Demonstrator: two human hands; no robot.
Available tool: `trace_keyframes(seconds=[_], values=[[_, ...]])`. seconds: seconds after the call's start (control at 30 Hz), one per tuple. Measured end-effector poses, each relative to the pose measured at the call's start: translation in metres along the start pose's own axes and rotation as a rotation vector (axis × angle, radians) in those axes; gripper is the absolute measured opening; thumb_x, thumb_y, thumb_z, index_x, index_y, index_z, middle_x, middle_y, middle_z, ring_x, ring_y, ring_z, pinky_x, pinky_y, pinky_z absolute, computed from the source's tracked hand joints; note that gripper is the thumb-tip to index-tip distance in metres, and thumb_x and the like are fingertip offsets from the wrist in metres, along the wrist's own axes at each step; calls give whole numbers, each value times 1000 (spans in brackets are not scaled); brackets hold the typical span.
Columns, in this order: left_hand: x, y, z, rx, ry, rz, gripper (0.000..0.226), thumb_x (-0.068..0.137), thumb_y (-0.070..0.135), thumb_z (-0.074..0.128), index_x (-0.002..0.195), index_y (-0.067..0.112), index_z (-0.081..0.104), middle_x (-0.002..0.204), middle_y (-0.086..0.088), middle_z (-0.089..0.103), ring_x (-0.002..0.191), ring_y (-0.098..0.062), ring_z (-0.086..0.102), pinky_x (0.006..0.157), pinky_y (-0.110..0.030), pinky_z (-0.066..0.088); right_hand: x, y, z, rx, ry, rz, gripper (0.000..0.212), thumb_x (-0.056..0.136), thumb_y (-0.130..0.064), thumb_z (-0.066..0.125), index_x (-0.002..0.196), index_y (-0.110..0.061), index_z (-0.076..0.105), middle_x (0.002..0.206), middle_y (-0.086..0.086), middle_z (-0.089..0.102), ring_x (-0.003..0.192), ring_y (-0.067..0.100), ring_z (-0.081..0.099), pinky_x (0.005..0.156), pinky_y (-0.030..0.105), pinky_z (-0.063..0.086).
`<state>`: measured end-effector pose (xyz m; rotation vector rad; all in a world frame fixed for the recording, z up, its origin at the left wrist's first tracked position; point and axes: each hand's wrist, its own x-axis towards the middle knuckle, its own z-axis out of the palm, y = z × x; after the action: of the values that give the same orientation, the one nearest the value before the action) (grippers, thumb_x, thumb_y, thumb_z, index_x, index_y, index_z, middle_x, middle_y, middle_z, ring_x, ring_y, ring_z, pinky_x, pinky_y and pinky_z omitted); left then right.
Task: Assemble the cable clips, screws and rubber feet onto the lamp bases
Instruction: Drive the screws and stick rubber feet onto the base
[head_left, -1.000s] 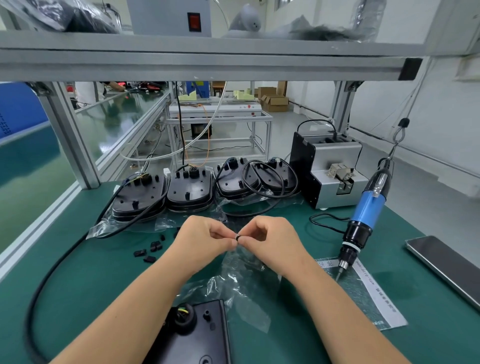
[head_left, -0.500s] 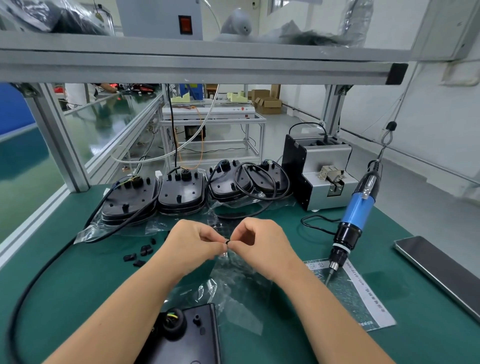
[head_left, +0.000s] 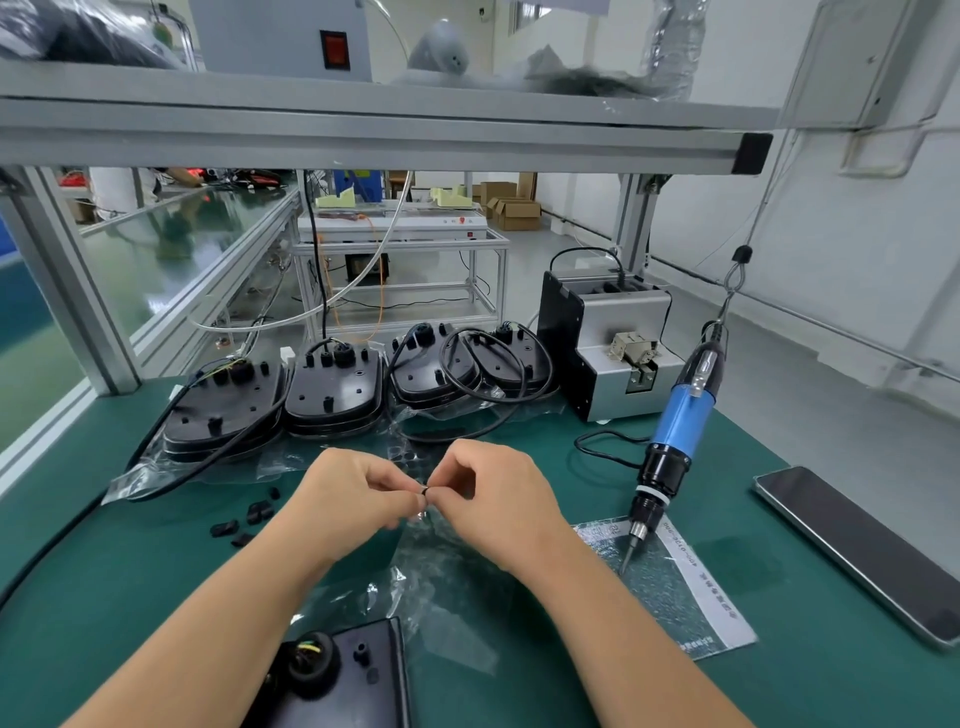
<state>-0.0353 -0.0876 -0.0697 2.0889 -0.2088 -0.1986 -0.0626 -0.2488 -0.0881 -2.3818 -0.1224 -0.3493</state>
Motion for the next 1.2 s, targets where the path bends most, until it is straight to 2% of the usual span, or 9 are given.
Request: trace_keyframes(seconds=[0.2, 0.37, 0.5, 0.7, 0.8, 0.9, 1.07, 1.2], values=[[1, 1, 1, -6, -6, -19, 18, 76, 11, 75, 63, 23, 76, 50, 4, 64, 44, 1, 51, 55, -17, 41, -2, -1, 3, -109, 43, -88, 8, 80, -32, 64, 77, -33, 57, 83, -15, 59, 78, 4, 55, 65, 23, 43], [0, 1, 0, -9, -12, -29, 19, 77, 9, 72, 62, 21, 76, 54, 3, 67, 46, 0, 52, 58, -21, 41, -2, -1, 5, -171, 59, -155, 6, 81, -32, 63, 79, -31, 57, 81, -15, 53, 77, 3, 47, 60, 20, 36], [0, 1, 1, -34, -23, -38, 17, 78, 7, 71, 65, 16, 77, 62, -1, 71, 49, -3, 53, 57, -20, 41, -1, 0, 4, -173, 35, -149, 7, 83, -32, 63, 79, -33, 57, 83, -15, 52, 80, 2, 45, 66, 25, 41], [-1, -1, 0, -79, -39, -29, 17, 79, 8, 72, 66, 17, 77, 67, -3, 73, 52, -3, 54, 53, -16, 42, 3, 4, -7, 72, -17, -12, 15, 84, -20, 64, 79, -34, 61, 79, -15, 65, 75, 3, 59, 78, 32, 54], [0, -1, 1, -82, -35, -20, 17, 79, 8, 73, 65, 17, 77, 67, -3, 73, 53, -4, 55, 55, -19, 43, 3, 7, -10, 54, -56, -6, 15, 86, -20, 63, 81, -34, 62, 78, -15, 65, 73, 2, 60, 76, 32, 55], [1, -1, 0, -84, -41, -17, 16, 79, 8, 72, 66, 16, 77, 66, -3, 73, 51, -3, 54, 52, -15, 42, 2, 5, -7, 31, -67, -12, 11, 82, -27, 65, 78, -35, 60, 77, -15, 65, 74, 2, 61, 76, 31, 55], [1, -1, 0, -68, -30, -18, 13, 80, 9, 72, 69, 14, 77, 63, -1, 71, 49, -1, 53, 50, -13, 40, 0, 2, -2, -126, -2, -70, 12, 81, -34, 64, 76, -37, 54, 79, -16, 58, 76, 2, 55, 68, 22, 44], [1, -1, 0, -60, -28, -17, 14, 81, 9, 71, 69, 14, 77, 62, 0, 71, 48, -1, 52, 51, -13, 40, -2, -1, 0, -204, 42, -146, 5, 83, -32, 64, 84, -32, 59, 86, -13, 58, 80, 5, 55, 68, 25, 44]])
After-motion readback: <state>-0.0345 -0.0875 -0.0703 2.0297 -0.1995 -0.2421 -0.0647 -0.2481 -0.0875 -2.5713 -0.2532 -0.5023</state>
